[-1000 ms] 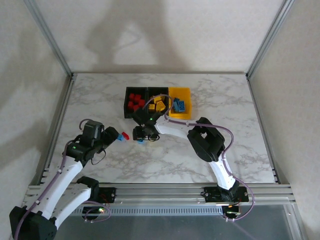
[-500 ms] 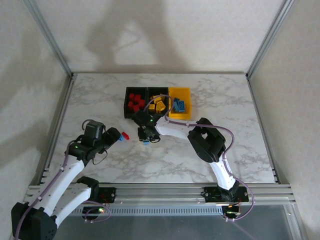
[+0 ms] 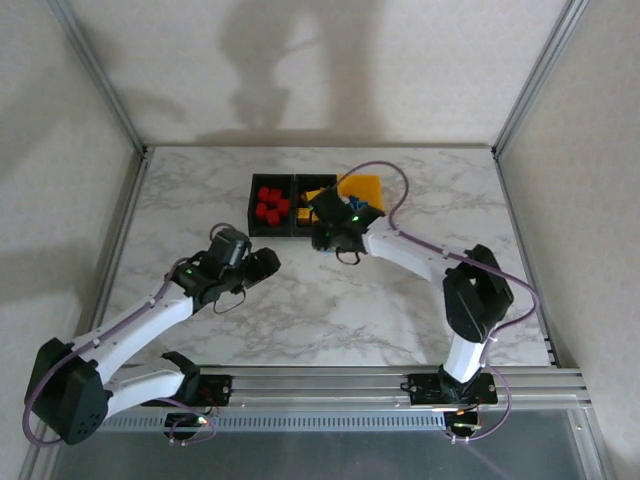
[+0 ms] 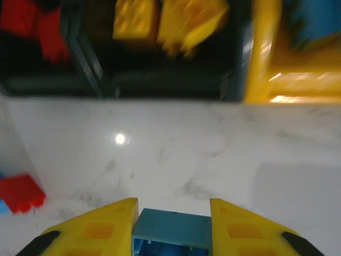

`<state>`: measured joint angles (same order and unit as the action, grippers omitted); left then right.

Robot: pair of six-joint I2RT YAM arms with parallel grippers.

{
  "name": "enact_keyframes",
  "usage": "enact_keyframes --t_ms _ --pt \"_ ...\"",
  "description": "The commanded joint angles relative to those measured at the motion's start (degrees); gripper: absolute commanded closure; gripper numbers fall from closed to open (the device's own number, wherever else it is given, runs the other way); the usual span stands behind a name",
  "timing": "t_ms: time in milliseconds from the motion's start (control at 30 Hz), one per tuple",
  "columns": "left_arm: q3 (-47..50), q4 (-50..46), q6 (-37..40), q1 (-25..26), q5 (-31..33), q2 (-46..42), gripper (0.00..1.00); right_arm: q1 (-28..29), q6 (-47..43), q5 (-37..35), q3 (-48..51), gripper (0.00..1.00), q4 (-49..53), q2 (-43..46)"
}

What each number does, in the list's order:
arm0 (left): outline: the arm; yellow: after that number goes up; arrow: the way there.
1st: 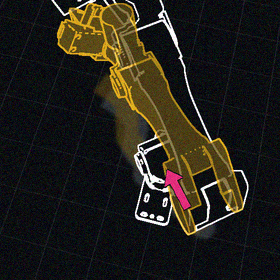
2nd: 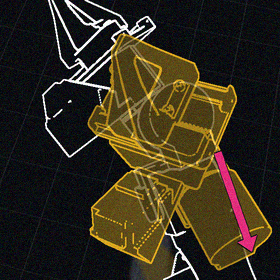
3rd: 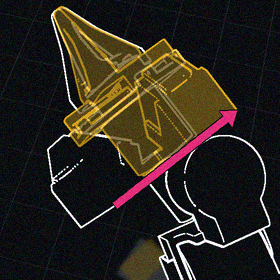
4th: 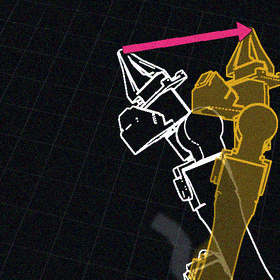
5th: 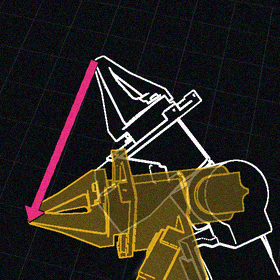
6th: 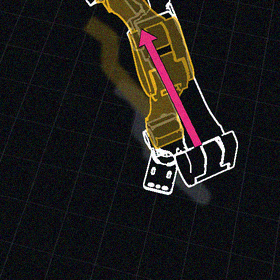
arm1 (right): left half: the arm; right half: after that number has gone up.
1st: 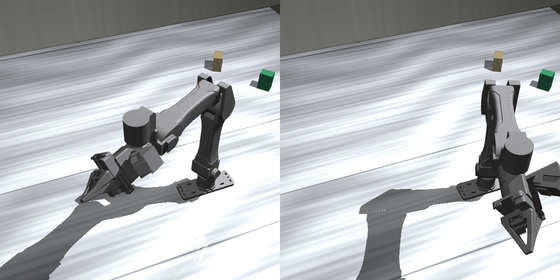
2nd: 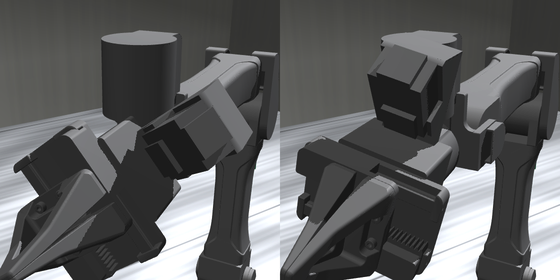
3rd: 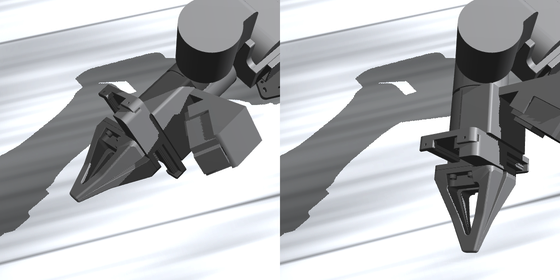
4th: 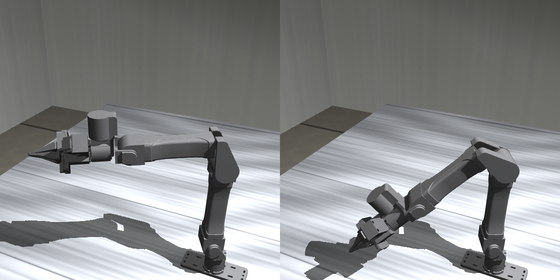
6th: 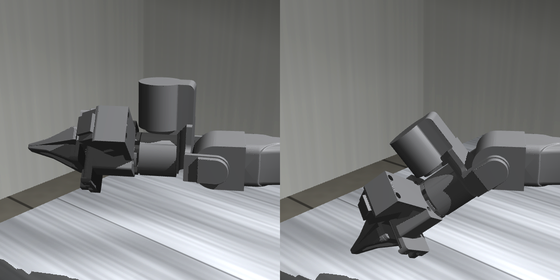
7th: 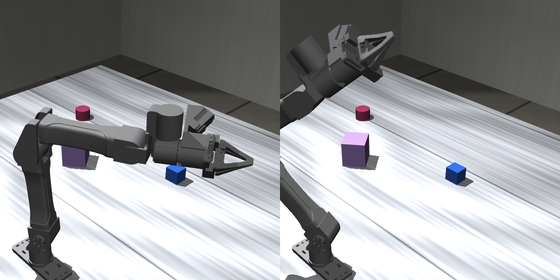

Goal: Sort the legos into containers by color
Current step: Pick up the lego from the center of the table, then place the lego in the container.

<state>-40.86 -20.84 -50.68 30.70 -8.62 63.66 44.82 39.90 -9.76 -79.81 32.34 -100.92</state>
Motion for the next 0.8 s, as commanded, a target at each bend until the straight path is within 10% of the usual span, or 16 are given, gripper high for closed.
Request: enact_keyframes --t_ms 0,767 --pt "-3.71 4.14 -1.01 3.09 2.13 3.22 0.25 -4.71 -3.69 -2.92 -1.78 0.74 0.54 0.83" --pt "-7.4 -2.89 0.47 6.01 11.5 1.65 0.24 -18.05 -6.08 1.06 -30.04 0.61 1.51 -25.02"
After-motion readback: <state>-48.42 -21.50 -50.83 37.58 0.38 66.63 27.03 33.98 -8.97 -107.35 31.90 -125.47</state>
